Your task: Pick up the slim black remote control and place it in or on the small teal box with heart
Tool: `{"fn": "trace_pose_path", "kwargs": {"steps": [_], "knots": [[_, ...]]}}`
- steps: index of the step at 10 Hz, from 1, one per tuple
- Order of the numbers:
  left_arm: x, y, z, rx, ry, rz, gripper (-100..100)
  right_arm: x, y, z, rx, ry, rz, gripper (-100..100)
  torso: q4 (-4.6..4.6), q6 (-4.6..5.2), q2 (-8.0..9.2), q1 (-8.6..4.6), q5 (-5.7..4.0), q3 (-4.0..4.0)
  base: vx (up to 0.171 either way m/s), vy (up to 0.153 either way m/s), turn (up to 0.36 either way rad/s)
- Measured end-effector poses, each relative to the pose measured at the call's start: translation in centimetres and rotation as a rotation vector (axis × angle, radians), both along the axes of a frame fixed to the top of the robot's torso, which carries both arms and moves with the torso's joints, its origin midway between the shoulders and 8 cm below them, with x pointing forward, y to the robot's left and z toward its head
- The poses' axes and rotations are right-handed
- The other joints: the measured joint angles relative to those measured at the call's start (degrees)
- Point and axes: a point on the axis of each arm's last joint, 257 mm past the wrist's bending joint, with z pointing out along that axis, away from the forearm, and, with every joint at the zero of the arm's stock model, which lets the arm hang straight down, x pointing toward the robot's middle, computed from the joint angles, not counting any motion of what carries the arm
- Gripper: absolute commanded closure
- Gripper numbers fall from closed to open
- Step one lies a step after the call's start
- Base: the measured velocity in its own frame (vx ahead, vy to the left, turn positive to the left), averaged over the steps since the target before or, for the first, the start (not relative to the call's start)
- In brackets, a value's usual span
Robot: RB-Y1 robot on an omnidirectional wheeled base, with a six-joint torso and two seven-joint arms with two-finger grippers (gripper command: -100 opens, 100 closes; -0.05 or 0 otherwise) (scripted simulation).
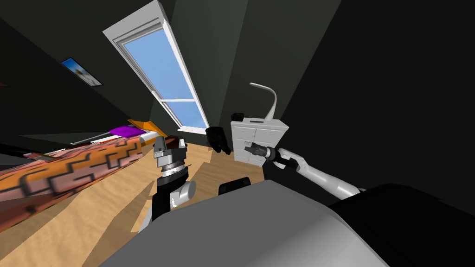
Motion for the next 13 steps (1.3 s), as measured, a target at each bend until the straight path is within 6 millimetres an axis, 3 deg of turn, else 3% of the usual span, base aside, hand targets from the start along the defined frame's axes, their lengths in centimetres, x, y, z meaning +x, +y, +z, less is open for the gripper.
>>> {"fn": "trace_pose_path", "kwargs": {"steps": [8, 13], "knots": [[0.0, 0.0, 0.0, 0.000, 0.000, 0.000, 0, -1.1, -2.2, -3.7, -0.259, 0.040, 0.121, -100, -0.02, 0.05, -0.10, -0.06, -0.01, -0.05, -0.005, 0.018, 0.062], [0.0, 0.0, 0.0, 0.000, 0.000, 0.000, 0, -1.5, -5.0, -5.8, -0.438, 0.078, 0.184, -100, -0.03, 0.04, -0.15, -0.05, -0.01, -0.08, 0.006, 0.010, 0.054]]}}
